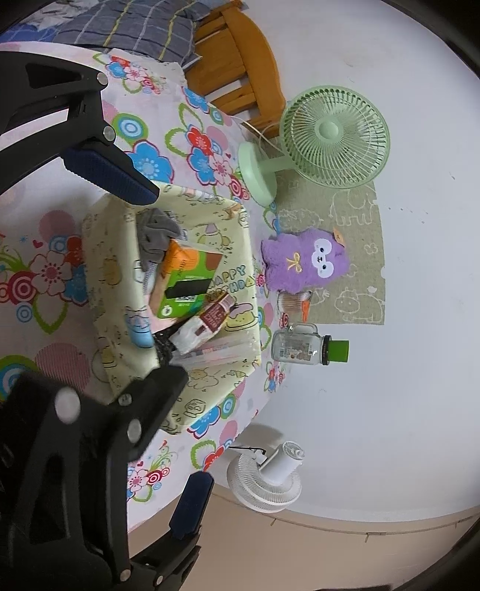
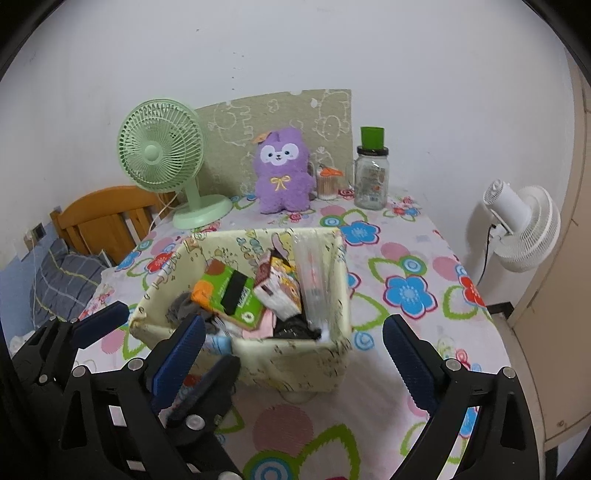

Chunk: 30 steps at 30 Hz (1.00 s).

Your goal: Organize soft objects

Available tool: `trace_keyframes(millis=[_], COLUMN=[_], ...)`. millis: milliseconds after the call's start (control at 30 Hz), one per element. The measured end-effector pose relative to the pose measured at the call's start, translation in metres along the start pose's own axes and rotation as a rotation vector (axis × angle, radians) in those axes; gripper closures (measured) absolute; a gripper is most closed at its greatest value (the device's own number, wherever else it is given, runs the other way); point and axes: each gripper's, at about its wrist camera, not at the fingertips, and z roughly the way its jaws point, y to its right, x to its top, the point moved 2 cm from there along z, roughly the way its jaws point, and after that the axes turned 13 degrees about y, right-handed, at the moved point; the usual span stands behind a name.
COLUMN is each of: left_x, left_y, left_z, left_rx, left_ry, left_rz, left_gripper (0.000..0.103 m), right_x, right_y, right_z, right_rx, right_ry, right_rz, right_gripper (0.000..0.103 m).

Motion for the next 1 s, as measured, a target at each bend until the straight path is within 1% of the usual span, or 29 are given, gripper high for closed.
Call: trace_keyframes(millis=[333,533,633,1000], left_x=[-0.009,-0.007,-0.005,0.002], left_y=[0.002,-0.009,-0.014,-0.027], left_z=[-0.02,-0.033,-0.04,-0.066], left_rx=[0.005,0.03,0.053,0.085], left_ry=[0.021,0.044,0.047,0.088], left_rz=[0.011,-0.01,-0.015,-0.031], left_gripper=[0.0,0.0,0.0,0.0], right_x=[-0.008,-0.007,-0.006,0.001], right_y=[0.012,0.018,0.019,0.022], right_z=[-0.027,-0.045,-0.053,-0.078], right_rx=[-0.046,-0.065,-0.075,-0.082], right_ry=[0.026,0.056,0.067,0.111], right_rz=[-0.046,-0.032,-0.033,-0.016], right_gripper=[0.005,0.005,0.005,0.005])
